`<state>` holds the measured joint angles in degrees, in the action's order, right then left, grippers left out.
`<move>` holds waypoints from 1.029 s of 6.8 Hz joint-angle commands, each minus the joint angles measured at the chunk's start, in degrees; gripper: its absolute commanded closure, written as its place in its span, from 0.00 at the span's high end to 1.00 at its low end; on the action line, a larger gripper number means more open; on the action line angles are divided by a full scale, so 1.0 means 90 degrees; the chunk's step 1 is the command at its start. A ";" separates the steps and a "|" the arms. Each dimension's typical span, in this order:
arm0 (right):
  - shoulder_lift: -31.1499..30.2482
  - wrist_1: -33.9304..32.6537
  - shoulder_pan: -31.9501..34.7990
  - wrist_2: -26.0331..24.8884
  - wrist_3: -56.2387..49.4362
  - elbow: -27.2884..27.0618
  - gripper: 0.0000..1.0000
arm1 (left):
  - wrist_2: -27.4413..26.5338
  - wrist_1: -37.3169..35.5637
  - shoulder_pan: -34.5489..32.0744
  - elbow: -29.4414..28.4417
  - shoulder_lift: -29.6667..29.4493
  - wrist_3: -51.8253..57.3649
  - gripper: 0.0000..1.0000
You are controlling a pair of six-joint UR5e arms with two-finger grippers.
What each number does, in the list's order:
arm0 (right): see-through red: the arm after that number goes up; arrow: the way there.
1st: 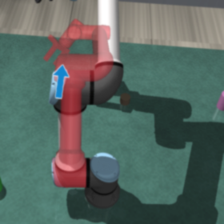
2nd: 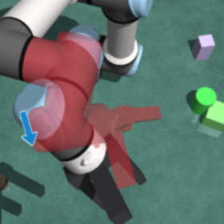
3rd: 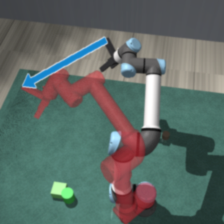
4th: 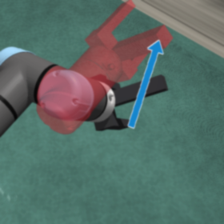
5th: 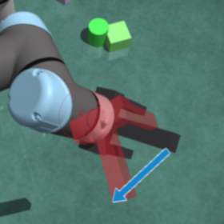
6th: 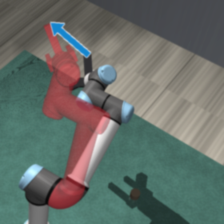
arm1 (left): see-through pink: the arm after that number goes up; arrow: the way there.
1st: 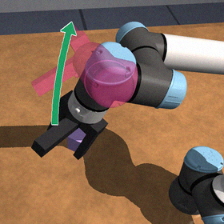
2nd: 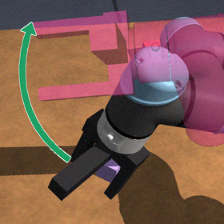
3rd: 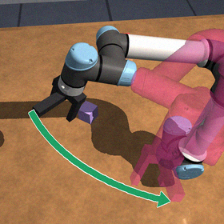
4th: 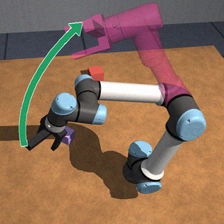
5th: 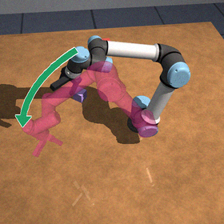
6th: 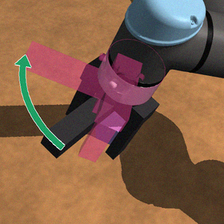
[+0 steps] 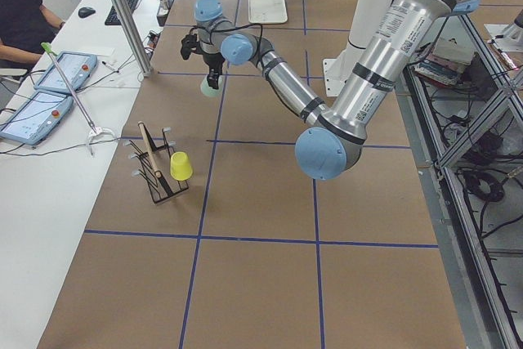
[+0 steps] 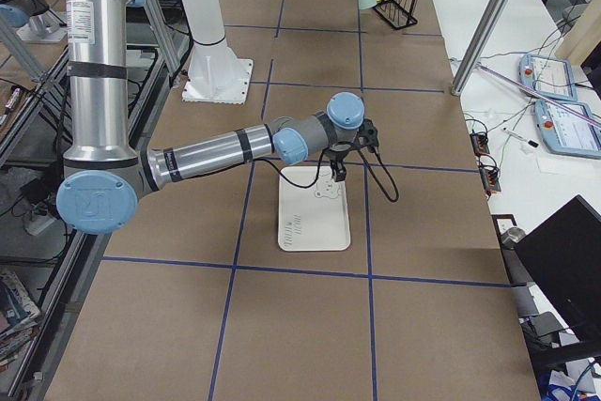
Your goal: Left arm grabs green cup and hands to right arm on tray
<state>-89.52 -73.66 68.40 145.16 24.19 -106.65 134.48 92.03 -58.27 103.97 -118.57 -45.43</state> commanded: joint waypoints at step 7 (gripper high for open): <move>0.1128 0.5122 -0.2147 -0.1328 0.5930 0.0161 0.99 | 0.2002 0.3854 0.0341 -0.0371 0.0020 -0.3239 0.00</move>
<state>-80.04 -33.48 52.60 138.83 71.13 -105.16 153.14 123.31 -55.70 100.84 -118.52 -70.37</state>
